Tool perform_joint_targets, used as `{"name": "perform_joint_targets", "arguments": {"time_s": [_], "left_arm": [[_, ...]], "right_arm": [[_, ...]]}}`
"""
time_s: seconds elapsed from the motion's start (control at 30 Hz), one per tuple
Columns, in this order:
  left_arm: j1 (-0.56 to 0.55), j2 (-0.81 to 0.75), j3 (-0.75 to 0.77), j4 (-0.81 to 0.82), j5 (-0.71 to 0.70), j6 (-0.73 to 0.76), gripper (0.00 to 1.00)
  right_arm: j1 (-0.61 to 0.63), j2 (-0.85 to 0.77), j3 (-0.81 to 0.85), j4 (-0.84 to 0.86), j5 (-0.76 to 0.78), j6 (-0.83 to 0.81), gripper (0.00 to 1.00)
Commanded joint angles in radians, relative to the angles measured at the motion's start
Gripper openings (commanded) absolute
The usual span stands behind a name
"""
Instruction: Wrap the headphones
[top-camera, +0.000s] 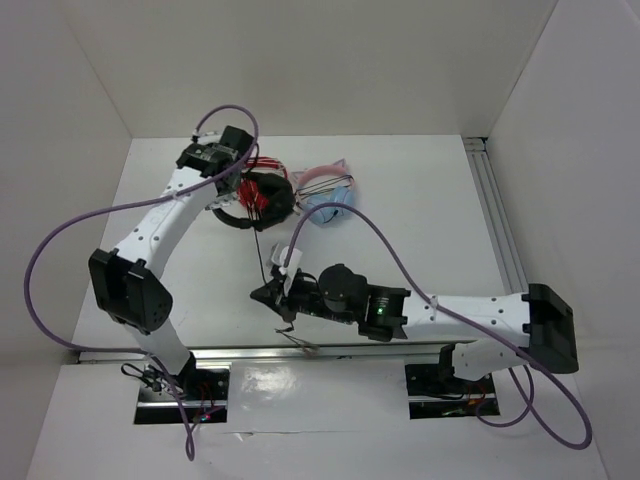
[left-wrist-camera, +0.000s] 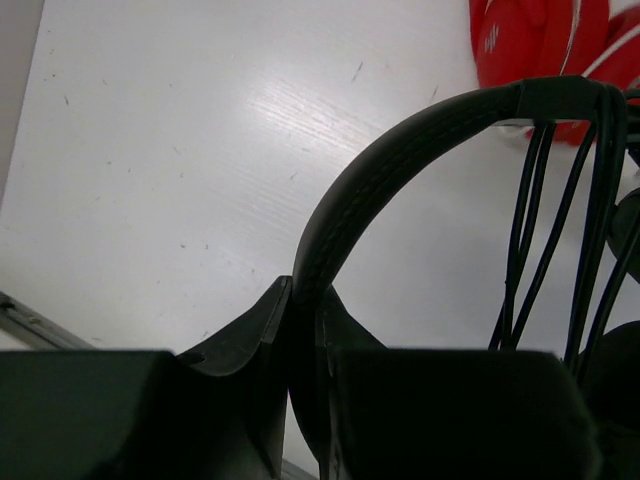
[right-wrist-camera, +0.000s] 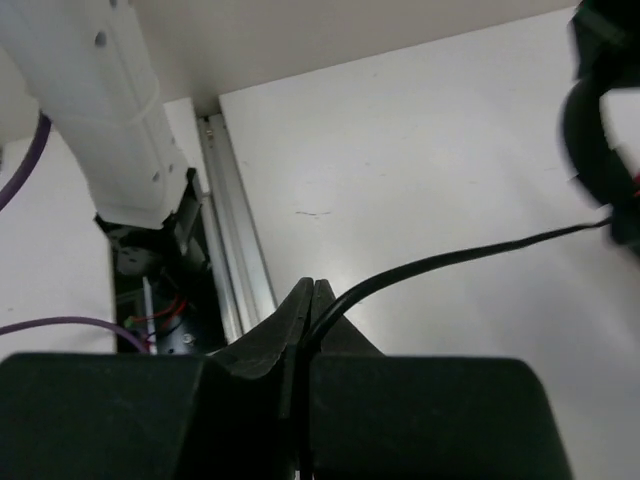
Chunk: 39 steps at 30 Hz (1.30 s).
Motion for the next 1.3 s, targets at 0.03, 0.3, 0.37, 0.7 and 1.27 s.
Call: {"name": "perform_joint_targets", "arguments": {"time_s": [0.03, 0.3, 0.37, 0.7, 1.27], "left_arm": [[-0.139, 0.018, -0.031, -0.05, -0.139, -0.01, 0.0], [-0.293, -0.198, -0.374, 0.07, -0.024, 0.151, 0.0], [-0.333, -0.253, -0.405, 0.084, -0.01, 0.162, 0.0], [-0.589, -0.433, -0.43, 0.076, 0.152, 0.261, 0.0], [-0.621, -0.528, 0.061, 0.016, 0.12, 0.192, 0.0]], "right_arm": [[-0.002, -0.051, 0.168, -0.299, 0.231, -0.241, 0.0], [-0.088, -0.04, 0.302, -0.542, 0.728, -0.463, 0.0], [-0.097, -0.076, 0.28, -0.516, 0.802, -0.499, 0.0], [-0.36, -0.062, 0.223, -0.179, 0.679, -0.621, 0.0], [-0.778, 0.266, 0.084, 0.224, -0.768, 0.075, 0.28]]}}
